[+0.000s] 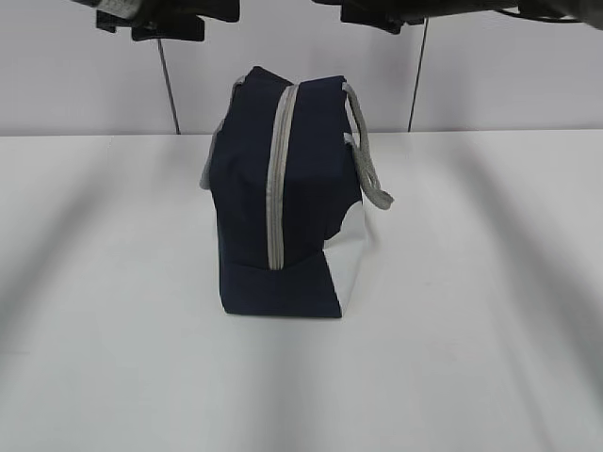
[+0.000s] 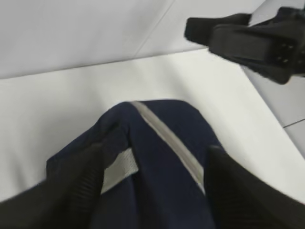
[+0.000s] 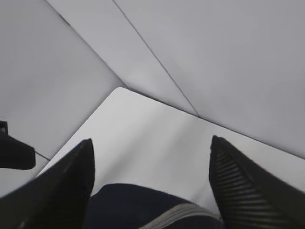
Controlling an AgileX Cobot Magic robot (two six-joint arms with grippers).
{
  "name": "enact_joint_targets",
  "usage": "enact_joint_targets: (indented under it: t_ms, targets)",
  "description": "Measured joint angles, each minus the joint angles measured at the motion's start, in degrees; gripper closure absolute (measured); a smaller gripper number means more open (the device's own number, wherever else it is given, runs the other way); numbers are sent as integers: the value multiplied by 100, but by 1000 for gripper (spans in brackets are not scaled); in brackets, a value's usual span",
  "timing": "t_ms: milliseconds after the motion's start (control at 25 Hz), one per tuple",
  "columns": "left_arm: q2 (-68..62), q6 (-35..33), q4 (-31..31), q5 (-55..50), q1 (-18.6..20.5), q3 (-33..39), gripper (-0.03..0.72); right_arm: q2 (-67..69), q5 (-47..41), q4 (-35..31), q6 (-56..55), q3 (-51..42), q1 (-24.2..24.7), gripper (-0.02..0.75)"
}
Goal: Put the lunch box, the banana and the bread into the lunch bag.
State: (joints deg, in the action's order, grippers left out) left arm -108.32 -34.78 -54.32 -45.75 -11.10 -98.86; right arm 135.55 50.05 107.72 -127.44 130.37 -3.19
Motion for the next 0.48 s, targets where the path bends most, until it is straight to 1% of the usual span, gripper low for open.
enact_joint_targets:
  t_ms: [240,360,480]
  targets:
    - [520,1540,2054,-960,11,0,232,-1302,66,0,501,-1517,0,223]
    - [791,2158,2781,-1560,11,0,232,-2026,39,0,687,-2285,0,228]
    - [1056,2643,3265,-2278,11,0,235,-2705,-59,0,912,-2997,0,234]
